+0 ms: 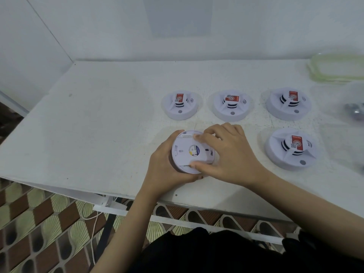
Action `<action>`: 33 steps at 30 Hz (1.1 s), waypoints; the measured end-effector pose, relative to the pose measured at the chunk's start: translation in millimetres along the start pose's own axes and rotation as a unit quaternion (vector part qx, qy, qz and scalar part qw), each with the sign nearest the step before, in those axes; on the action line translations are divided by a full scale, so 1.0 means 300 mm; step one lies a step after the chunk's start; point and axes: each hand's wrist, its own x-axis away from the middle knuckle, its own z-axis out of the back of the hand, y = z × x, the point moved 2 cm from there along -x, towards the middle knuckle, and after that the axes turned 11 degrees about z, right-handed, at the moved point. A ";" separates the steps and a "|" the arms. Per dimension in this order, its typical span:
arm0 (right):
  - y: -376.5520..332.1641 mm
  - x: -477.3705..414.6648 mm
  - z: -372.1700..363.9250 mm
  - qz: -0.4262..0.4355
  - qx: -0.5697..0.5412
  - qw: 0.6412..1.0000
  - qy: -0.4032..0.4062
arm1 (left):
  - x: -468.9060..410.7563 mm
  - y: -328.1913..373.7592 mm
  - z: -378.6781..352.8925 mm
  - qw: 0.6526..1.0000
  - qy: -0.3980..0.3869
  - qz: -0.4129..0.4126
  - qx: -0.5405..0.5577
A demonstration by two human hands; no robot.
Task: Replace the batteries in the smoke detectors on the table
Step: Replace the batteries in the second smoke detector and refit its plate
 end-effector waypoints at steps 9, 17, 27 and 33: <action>-0.031 -0.007 0.004 -0.162 -0.292 0.943 -0.020 | 0.013 0.005 -0.017 0.991 0.023 0.041 0.125; -0.008 -0.017 0.037 -0.341 -0.564 0.752 0.024 | -0.005 0.099 -0.040 0.995 0.005 -0.037 0.091; 0.049 0.044 0.015 -0.352 -0.782 0.505 0.100 | -0.016 0.044 -0.053 0.986 -0.062 0.051 0.143; 0.084 0.086 -0.015 -0.320 -0.728 0.604 0.057 | -0.020 0.012 -0.053 0.983 -0.062 0.071 0.160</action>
